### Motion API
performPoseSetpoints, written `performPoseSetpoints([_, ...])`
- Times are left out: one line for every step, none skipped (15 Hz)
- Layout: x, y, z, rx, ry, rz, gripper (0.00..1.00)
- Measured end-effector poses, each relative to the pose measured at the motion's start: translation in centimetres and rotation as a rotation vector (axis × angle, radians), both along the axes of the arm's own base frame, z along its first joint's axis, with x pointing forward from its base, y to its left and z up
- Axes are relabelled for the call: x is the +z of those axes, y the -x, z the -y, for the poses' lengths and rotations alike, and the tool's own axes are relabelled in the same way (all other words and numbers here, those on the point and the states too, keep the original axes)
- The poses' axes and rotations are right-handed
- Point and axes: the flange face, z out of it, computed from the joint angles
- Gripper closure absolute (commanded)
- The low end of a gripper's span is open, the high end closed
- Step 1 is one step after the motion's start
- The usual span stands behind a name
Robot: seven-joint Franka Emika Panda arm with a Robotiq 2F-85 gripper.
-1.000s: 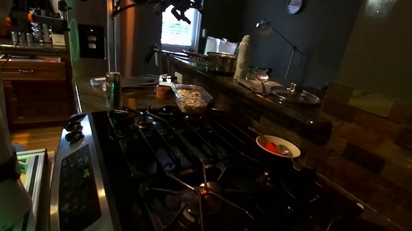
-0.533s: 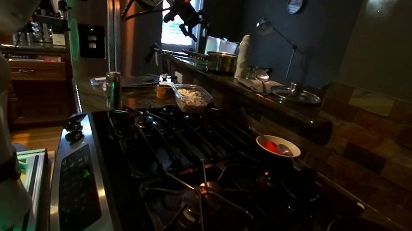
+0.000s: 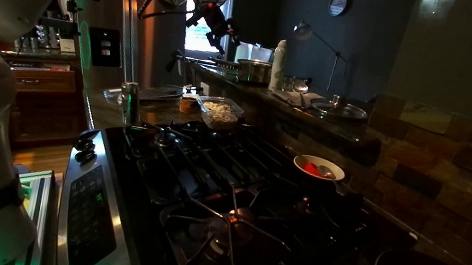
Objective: Pick up the pot, and then place it on the middle part of the stove
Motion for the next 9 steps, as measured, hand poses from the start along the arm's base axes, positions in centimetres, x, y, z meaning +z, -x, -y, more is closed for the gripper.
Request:
performPoseSetpoints([-0.4, 0.0, 0.3, -0.038, -0.012, -0.034, 0.00])
performPoseSetpoints([-0.8, -0.1, 0.4, -0.071, -0.037, -0.066, 0.00])
performPoseSetpoints([-1.0, -0.2, 0.3, -0.095, -0.066, -0.088, 0.00])
performPoseSetpoints([-1.0, -0.3, 0.3, -0.116, -0.098, -0.102, 0.00])
performPoseSetpoints([-0.7, -0.5, 0.2, -0.132, -0.130, -0.109, 0.00])
performPoseSetpoints([-0.3, -0.6, 0.1, -0.149, -0.157, -0.104, 0.00])
performPoseSetpoints([0.3, -0.8, 0.1, -0.168, -0.182, -0.088, 0.00])
performPoseSetpoints([1.1, -0.9, 0.1, -0.188, -0.209, -0.064, 0.00])
performPoseSetpoints([2.0, -1.0, 0.1, -0.207, -0.235, -0.040, 0.00])
